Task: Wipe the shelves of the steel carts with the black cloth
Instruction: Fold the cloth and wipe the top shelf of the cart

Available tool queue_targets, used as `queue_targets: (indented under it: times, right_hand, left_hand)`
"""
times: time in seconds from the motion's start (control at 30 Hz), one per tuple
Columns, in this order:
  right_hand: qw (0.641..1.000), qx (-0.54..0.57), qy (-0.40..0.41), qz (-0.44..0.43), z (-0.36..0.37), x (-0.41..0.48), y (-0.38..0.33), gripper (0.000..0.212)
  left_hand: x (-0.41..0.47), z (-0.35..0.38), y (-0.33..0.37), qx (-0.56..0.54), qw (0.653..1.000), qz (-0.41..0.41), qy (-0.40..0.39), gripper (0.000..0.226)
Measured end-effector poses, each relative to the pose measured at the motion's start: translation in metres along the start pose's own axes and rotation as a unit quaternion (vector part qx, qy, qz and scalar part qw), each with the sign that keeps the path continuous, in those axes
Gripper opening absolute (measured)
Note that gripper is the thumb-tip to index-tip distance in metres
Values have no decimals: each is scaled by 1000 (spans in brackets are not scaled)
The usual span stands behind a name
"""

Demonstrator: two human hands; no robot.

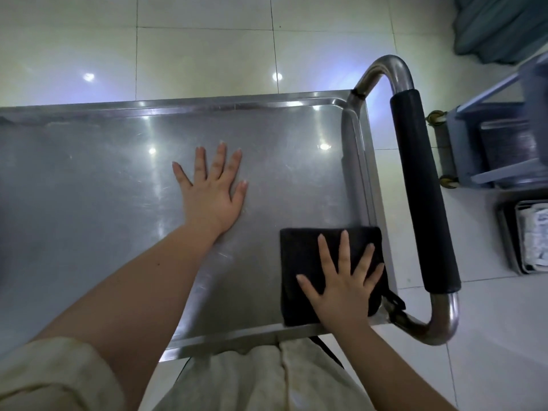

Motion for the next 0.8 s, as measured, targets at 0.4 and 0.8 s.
queue_targets:
  times: [0.4, 0.8]
  right_hand:
    - [998, -43, 26, -32, -69, 219, -66, 84]
    - [1000, -21, 7, -18, -42, 114, -30, 86]
  left_hand:
    - [0, 5, 0, 5, 1000, 8, 2, 62]
    - [-2, 3, 0, 10, 1000, 16, -3, 61]
Point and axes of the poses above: each hand's wrist, its own x-axis towards the middle knuckle, its own z-axis out of the palm, y = z × x, the point moved 5 cm from there along x, towards the middle knuckle, and after that the axes turned 15 degrees about x, right-handed, at the moved point
